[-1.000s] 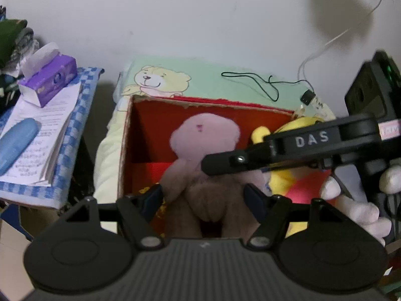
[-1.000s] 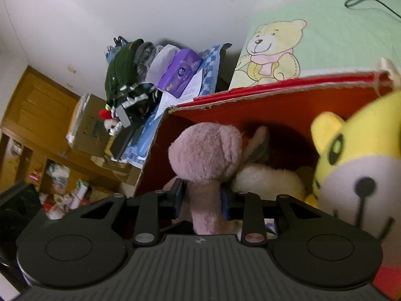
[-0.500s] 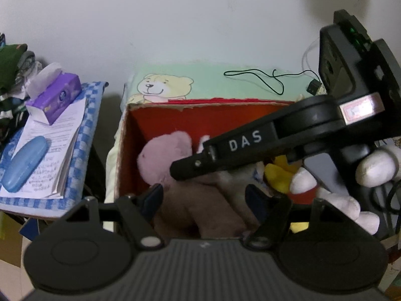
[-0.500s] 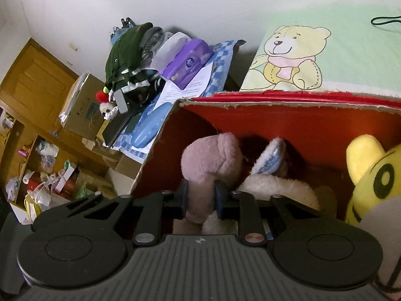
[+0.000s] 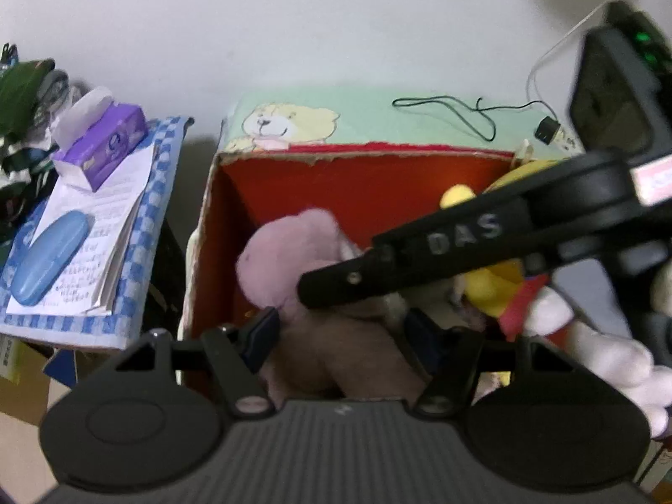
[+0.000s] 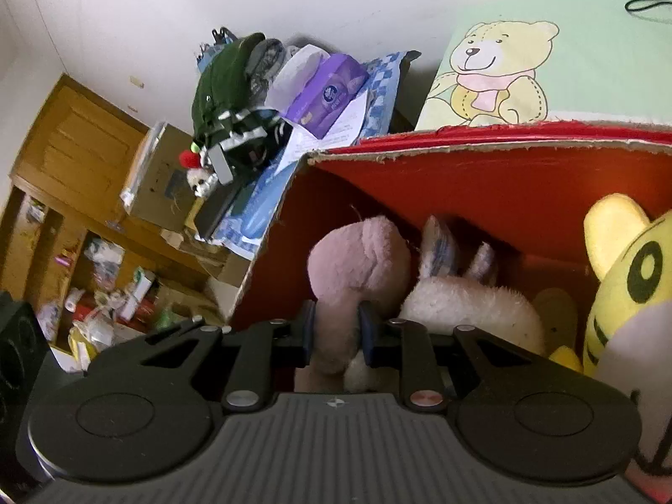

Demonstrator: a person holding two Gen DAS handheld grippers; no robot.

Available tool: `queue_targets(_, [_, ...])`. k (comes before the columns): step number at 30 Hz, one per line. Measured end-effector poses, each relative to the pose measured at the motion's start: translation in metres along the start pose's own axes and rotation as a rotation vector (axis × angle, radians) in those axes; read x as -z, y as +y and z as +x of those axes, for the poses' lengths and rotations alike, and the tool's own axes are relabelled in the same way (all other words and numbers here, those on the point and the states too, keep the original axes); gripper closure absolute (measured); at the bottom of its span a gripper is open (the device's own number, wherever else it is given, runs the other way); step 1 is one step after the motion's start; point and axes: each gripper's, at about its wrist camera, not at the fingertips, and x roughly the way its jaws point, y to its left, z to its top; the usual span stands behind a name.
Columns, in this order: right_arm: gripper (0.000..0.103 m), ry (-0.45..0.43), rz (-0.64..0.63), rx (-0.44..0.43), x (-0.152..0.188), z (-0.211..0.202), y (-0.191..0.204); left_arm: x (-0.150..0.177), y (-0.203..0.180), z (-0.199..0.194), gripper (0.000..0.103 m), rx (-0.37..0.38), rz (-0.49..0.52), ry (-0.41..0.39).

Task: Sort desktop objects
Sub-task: 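Lower the teddy bear into the box beside the bunny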

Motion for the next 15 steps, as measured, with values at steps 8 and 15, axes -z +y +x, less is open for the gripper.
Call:
queue_targets(8, [0.079, -0.047, 0.132, -0.059, 0.011, -0.016, -0.022, 0.001, -0.005, 0.001, 0.03, -0.016, 0.014, 0.004])
queue_targets(15, [0.081, -0.118, 0.192, -0.053, 0.014, -0.024, -0.029, -0.002, -0.01, 0.007, 0.029, -0.067, 0.038, 0.024])
